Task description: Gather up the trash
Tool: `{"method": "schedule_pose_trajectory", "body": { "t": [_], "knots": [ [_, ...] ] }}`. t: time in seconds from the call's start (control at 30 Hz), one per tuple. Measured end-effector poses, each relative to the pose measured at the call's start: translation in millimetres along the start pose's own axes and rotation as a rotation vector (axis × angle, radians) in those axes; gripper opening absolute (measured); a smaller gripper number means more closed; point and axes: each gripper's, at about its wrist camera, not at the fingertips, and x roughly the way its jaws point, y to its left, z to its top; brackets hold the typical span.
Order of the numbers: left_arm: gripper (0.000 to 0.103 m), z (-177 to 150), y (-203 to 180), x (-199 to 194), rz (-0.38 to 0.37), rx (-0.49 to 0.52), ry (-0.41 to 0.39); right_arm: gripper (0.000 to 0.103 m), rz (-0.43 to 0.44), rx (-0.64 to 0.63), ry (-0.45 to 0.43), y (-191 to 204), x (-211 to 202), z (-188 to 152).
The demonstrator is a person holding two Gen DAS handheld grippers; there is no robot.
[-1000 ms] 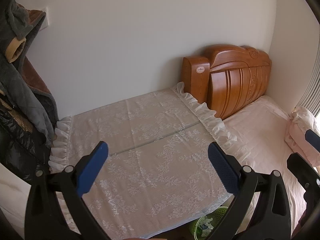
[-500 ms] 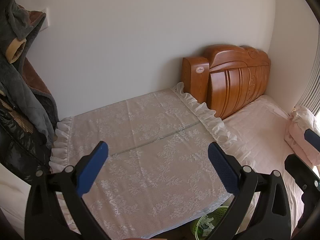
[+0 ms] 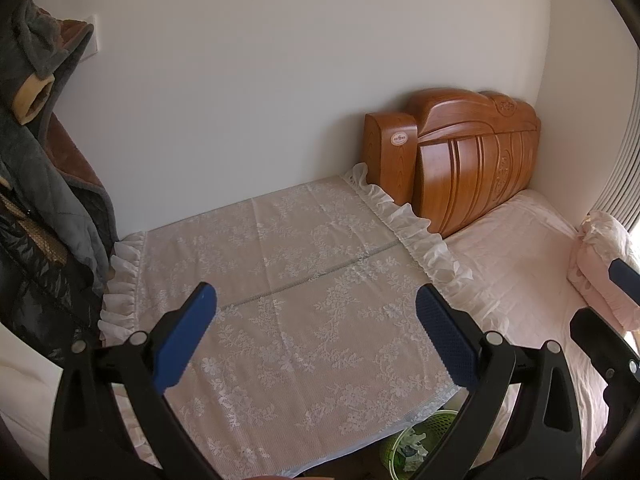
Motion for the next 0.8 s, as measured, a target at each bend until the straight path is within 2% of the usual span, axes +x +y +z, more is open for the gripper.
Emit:
{"method": "schedule_pose_trajectory", "body": {
  "t": [0.8],
  "knots": [
    [0.096, -1.2, 3.5, -1.1, 0.002, -0.005, 0.006, 0.101, -0.007, -0.001, 0.009, 4.0, -1.6, -1.6]
  ]
}}
